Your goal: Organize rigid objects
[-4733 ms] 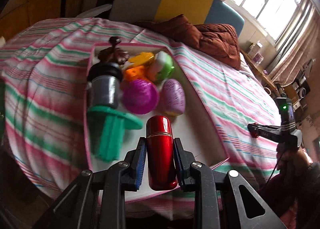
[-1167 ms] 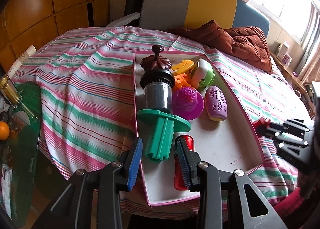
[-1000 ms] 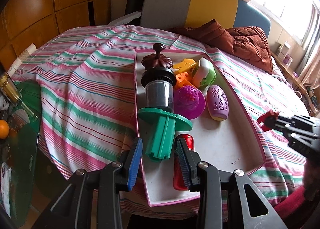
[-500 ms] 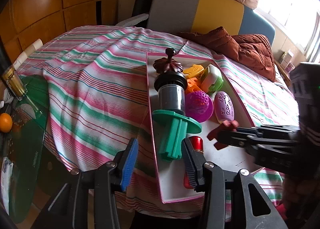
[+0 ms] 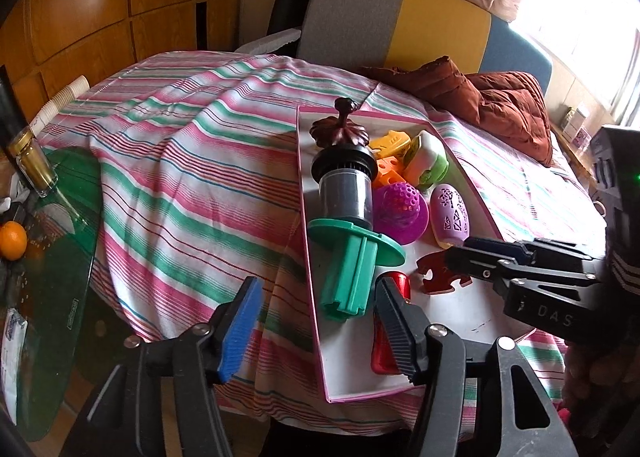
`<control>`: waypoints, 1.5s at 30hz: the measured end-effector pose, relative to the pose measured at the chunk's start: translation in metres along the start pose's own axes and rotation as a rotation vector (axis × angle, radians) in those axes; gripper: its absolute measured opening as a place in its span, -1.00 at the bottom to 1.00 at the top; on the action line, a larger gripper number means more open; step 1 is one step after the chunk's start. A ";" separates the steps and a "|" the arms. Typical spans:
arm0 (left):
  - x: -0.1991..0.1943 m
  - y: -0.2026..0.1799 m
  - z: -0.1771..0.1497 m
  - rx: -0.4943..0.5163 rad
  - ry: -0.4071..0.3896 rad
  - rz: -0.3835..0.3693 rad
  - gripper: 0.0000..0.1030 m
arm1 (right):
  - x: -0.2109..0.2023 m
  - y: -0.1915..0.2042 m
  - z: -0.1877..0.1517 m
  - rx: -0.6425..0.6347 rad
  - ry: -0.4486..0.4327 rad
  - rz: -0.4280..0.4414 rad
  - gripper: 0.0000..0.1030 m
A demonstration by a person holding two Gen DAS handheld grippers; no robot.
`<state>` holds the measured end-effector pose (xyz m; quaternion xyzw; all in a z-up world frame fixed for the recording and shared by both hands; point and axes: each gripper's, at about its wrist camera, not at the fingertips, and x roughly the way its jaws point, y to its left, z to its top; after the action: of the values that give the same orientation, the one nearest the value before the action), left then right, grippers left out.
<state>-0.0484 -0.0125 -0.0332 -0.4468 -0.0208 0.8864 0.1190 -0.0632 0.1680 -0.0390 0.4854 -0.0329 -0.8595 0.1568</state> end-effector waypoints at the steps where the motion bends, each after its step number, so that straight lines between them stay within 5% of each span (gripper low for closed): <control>1: -0.001 0.000 0.000 0.000 -0.002 0.001 0.21 | -0.003 0.001 0.001 -0.006 -0.014 -0.008 -0.39; 10: -0.008 -0.010 0.001 0.018 -0.027 0.011 0.46 | -0.023 0.013 0.000 -0.032 -0.089 -0.080 -0.37; 20: -0.023 -0.018 0.001 0.007 -0.079 0.048 0.99 | -0.036 0.022 -0.013 0.028 -0.145 -0.190 -0.21; 30: -0.038 -0.029 -0.001 0.012 -0.145 0.167 0.99 | -0.053 0.011 -0.021 0.144 -0.199 -0.303 -0.20; 45: -0.055 -0.021 -0.004 -0.048 -0.197 0.187 0.99 | -0.055 0.024 -0.025 0.129 -0.211 -0.307 -0.20</control>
<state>-0.0094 -0.0046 0.0110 -0.3602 -0.0121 0.9325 0.0224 -0.0100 0.1642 -0.0013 0.4008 -0.0299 -0.9156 -0.0121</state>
